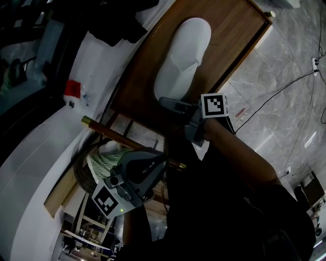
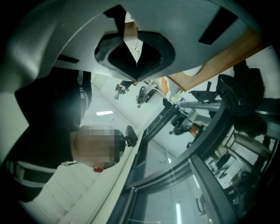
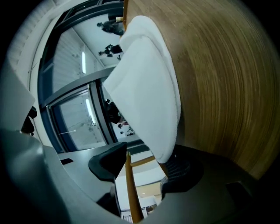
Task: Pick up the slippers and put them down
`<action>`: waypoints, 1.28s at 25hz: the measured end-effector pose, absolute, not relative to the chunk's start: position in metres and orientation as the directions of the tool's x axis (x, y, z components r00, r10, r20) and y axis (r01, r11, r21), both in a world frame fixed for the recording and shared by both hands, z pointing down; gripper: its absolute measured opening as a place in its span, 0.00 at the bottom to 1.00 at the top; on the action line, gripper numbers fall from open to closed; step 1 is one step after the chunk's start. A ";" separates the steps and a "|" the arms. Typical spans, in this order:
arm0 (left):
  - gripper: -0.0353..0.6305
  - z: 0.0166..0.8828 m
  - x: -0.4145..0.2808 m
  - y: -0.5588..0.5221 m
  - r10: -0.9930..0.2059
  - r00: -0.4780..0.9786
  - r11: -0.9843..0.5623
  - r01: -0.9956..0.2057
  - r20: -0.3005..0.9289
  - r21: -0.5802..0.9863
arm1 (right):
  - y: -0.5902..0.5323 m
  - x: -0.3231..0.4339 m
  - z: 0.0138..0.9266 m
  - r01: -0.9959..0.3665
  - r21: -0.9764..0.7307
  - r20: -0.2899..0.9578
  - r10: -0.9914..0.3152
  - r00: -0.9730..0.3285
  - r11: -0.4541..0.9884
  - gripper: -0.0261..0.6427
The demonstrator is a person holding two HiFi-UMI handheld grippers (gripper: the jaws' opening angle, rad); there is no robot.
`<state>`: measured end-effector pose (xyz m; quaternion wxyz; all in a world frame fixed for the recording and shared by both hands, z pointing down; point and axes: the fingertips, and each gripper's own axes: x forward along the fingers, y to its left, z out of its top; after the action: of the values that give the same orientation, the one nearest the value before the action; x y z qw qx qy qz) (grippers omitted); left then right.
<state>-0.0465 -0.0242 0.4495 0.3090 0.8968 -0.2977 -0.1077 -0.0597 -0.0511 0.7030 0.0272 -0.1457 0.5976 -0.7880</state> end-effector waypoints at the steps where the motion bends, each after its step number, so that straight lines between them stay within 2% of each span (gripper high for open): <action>1: 0.07 0.450 -0.046 -0.024 -0.601 0.799 -0.632 -0.467 -0.010 0.618 | -0.049 -0.060 0.704 -0.129 -0.944 0.200 -0.214 -0.956 -0.303 0.39; 9: 0.07 0.451 -0.046 -0.020 -0.604 0.797 -0.629 -0.464 -0.015 0.624 | -0.017 -0.074 0.700 -0.080 -0.915 0.143 -0.132 -0.981 -0.396 0.39; 13: 0.07 0.454 -0.051 -0.020 -0.617 0.787 -0.623 -0.480 -0.011 0.618 | -0.011 -0.083 0.685 -0.029 -0.932 0.065 -0.090 -0.994 -0.360 0.38; 16: 0.07 0.453 -0.057 -0.016 -0.635 0.772 -0.617 -0.499 -0.011 0.608 | -0.014 -0.092 0.660 0.031 -0.959 -0.014 -0.060 -0.998 -0.281 0.37; 17: 0.07 0.452 -0.060 -0.015 -0.642 0.767 -0.616 -0.507 -0.011 0.603 | -0.016 -0.093 0.652 0.042 -0.968 -0.030 -0.053 -0.998 -0.248 0.33; 18: 0.07 0.450 -0.062 -0.013 -0.649 0.761 -0.614 -0.515 -0.011 0.598 | -0.019 -0.095 0.643 0.051 -0.976 -0.042 -0.046 -0.998 -0.213 0.18; 19: 0.07 0.448 -0.064 -0.011 -0.657 0.754 -0.613 -0.524 -0.013 0.591 | -0.022 -0.096 0.633 0.063 -0.982 -0.057 -0.039 -0.998 -0.176 0.13; 22: 0.07 0.436 -0.072 -0.006 -0.685 0.728 -0.614 -0.557 -0.026 0.560 | -0.034 -0.101 0.592 0.114 -0.993 -0.114 -0.005 -0.993 -0.038 0.09; 26: 0.07 0.411 -0.080 0.003 -0.726 0.686 -0.602 -0.606 -0.041 0.520 | -0.037 -0.103 0.520 0.150 -0.937 -0.122 0.109 -0.987 0.315 0.08; 30: 0.07 0.376 -0.083 0.000 -0.767 0.640 -0.583 -0.668 -0.043 0.462 | -0.049 -0.105 0.459 0.132 -0.678 0.047 0.222 -0.974 0.723 0.08; 32: 0.07 0.361 -0.084 -0.005 -0.784 0.620 -0.580 -0.717 -0.026 0.387 | -0.062 -0.106 0.432 0.153 -0.527 0.110 0.245 -0.963 0.836 0.08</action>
<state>-0.0839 -0.0050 0.3612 0.1723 0.8833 -0.4249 -0.0977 -0.1060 -0.0616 0.4318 -0.0869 0.1043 0.9542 -0.2666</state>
